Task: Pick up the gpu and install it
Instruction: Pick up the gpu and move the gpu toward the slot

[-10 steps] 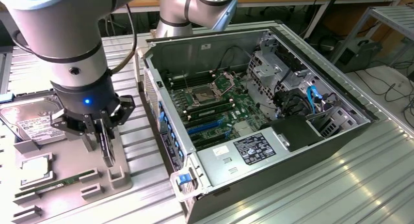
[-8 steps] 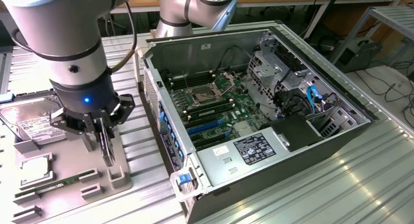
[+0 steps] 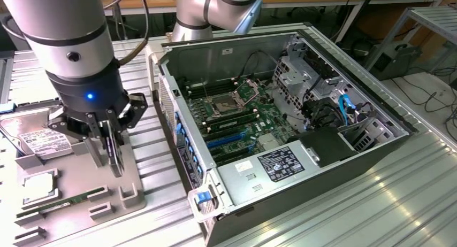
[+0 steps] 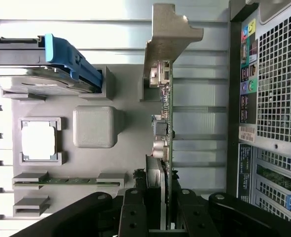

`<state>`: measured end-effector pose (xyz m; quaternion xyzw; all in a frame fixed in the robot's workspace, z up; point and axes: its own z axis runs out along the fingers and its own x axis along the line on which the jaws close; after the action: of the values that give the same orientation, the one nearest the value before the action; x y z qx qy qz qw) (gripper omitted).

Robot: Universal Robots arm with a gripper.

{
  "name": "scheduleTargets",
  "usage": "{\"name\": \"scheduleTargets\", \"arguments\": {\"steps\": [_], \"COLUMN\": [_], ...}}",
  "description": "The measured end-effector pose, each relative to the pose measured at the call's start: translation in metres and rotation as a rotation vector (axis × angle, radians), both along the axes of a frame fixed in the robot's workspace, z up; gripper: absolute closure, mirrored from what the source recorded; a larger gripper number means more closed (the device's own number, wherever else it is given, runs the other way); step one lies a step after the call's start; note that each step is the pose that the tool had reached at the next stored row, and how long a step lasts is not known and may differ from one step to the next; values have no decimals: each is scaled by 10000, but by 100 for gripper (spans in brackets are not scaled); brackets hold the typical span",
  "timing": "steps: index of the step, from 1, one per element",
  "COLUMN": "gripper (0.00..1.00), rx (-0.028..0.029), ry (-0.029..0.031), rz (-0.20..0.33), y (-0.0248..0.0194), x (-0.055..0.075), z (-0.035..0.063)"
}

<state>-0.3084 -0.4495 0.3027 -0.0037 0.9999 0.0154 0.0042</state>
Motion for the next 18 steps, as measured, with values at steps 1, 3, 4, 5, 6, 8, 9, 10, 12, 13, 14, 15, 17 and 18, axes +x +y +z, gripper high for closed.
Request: {"name": "scheduleTargets", "arguments": {"steps": [1, 3, 4, 5, 6, 8, 9, 10, 12, 13, 14, 15, 17, 18], "gripper": [72, 72, 72, 72, 72, 72, 72, 72, 72, 72, 72, 72, 72, 72], "rx": [0, 0, 0, -1, -1, 0, -1, 0, 0, -1, 0, -1, 0, 0], "ry": [0, 0, 0, 0, 1, 1, 1, 0, 0, 1, 0, 0, 0, 0], "rz": [1, 0, 0, 0, 0, 0, 1, 0, 0, 0, 0, 0, 0, 0], "y": [0, 0, 0, 0, 0, 0, 0, 0, 0, 0, 0, 0, 0, 0], "x": [0, 0, 0, 0, 0, 0, 0, 0, 0, 0, 0, 0, 0, 0], "z": [54, 134, 164, 224, 255, 311, 343, 373, 434, 494, 526, 553, 610, 636]}}
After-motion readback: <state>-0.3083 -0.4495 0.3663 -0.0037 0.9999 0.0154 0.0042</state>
